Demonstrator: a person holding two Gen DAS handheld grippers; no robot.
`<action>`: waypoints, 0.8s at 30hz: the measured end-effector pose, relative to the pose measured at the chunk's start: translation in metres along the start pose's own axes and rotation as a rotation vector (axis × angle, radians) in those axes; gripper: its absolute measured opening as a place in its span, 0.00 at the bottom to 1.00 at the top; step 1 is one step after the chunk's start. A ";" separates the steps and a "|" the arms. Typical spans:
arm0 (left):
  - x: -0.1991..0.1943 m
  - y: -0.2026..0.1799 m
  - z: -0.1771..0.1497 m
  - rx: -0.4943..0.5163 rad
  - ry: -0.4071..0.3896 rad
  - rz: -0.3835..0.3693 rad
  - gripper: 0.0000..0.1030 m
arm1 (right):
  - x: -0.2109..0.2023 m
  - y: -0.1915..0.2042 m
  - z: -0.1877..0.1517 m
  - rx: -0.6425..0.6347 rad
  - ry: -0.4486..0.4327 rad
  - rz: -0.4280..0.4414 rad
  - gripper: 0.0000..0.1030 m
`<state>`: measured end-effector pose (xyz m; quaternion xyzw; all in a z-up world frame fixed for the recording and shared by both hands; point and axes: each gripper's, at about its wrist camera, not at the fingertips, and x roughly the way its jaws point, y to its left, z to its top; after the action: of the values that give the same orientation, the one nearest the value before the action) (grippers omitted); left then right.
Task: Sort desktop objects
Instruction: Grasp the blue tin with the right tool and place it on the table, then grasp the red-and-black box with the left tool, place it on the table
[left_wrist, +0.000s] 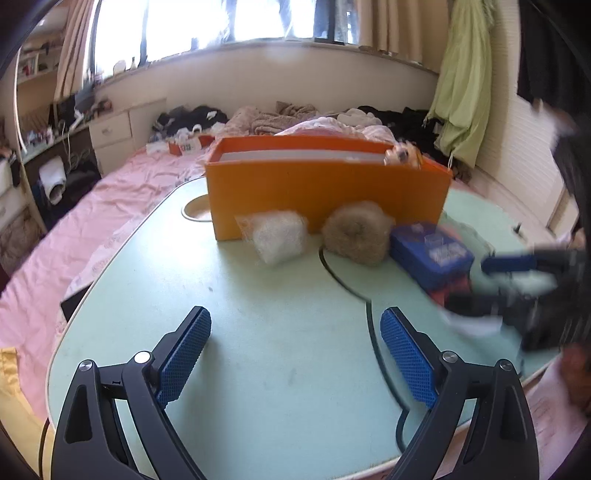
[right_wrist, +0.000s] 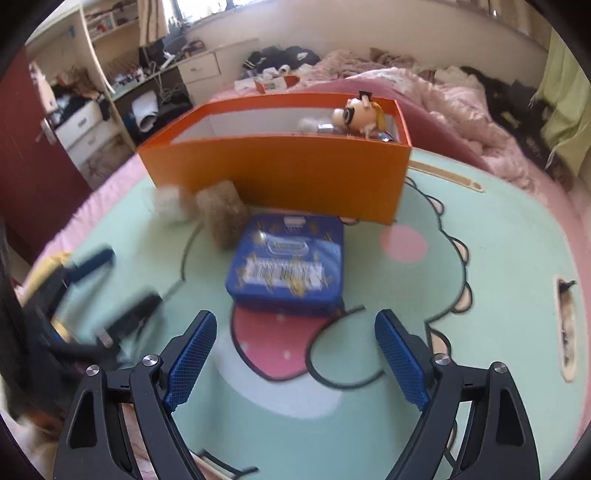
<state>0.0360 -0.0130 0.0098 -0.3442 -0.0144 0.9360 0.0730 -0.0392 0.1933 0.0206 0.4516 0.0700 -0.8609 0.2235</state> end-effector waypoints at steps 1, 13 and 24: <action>-0.003 0.004 0.008 -0.024 -0.012 -0.004 0.90 | 0.001 0.002 -0.002 -0.015 0.000 -0.020 0.92; 0.098 0.002 0.176 -0.084 0.542 -0.223 0.69 | 0.006 -0.001 -0.004 -0.043 -0.005 -0.040 1.00; 0.165 -0.009 0.163 -0.125 0.786 -0.243 0.59 | 0.005 -0.001 -0.005 -0.042 -0.007 -0.037 1.00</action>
<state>-0.1925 0.0242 0.0292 -0.6747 -0.0827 0.7154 0.1617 -0.0387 0.1944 0.0135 0.4423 0.0958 -0.8649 0.2171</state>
